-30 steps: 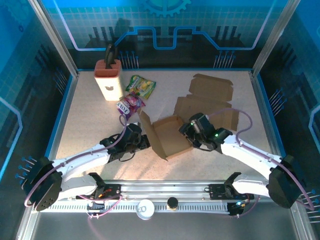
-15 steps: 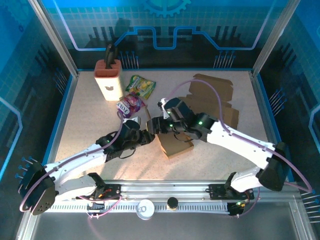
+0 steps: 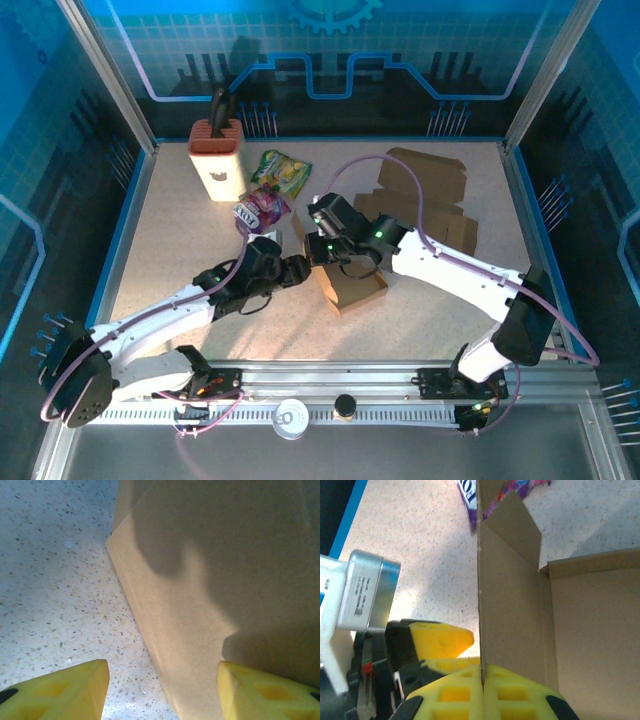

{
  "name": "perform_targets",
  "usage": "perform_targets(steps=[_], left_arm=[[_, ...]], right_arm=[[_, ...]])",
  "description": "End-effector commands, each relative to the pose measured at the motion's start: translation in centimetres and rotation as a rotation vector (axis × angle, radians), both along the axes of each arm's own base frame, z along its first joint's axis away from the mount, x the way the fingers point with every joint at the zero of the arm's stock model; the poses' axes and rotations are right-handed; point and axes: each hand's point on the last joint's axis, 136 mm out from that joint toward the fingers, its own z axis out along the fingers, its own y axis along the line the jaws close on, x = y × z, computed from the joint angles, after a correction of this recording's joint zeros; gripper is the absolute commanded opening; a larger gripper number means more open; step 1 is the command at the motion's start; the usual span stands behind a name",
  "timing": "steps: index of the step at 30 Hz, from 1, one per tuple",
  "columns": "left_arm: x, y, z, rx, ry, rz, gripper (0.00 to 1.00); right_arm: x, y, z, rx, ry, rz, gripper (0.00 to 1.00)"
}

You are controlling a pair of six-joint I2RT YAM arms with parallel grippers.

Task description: Fold the paper box

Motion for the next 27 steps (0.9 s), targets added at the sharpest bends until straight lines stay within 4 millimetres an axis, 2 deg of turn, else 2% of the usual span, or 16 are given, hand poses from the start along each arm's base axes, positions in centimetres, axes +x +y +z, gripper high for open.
perform_targets(steps=[1, 5, 9, 14, 17, 18, 21, 27], left_arm=[[0.0, 1.0, 2.8, 0.033, -0.071, 0.009, 0.63], [-0.8, 3.0, 4.1, 0.077, -0.102, 0.038, 0.68], [-1.5, 4.4, 4.6, 0.104, -0.113, 0.058, 0.69], [-2.1, 5.6, 4.5, 0.136, -0.116, 0.072, 0.69], [-2.4, 5.8, 4.3, 0.140, -0.115, 0.065, 0.69], [-2.5, 5.7, 4.2, 0.143, -0.112, 0.056, 0.69], [-2.7, 5.0, 3.5, 0.147, -0.099, 0.009, 0.69], [-2.8, 4.3, 1.7, 0.191, -0.084, -0.060, 0.70]], right_arm=[[0.9, 0.0, 3.5, 0.100, -0.090, -0.167, 0.00], [1.8, -2.1, 6.0, 0.171, -0.151, -0.395, 0.00], [2.2, -5.1, 6.7, 0.185, -0.150, -0.684, 0.00], [1.0, -10.1, 6.6, 0.092, -0.055, -1.156, 0.00], [0.1, -12.2, 7.9, 0.016, -0.067, -1.378, 0.00], [0.4, -12.0, 8.0, 0.021, -0.076, -1.386, 0.00], [0.7, -11.9, 6.4, 0.061, -0.001, -1.482, 0.00], [2.5, -11.2, 4.4, 0.073, 0.058, -1.504, 0.00]])
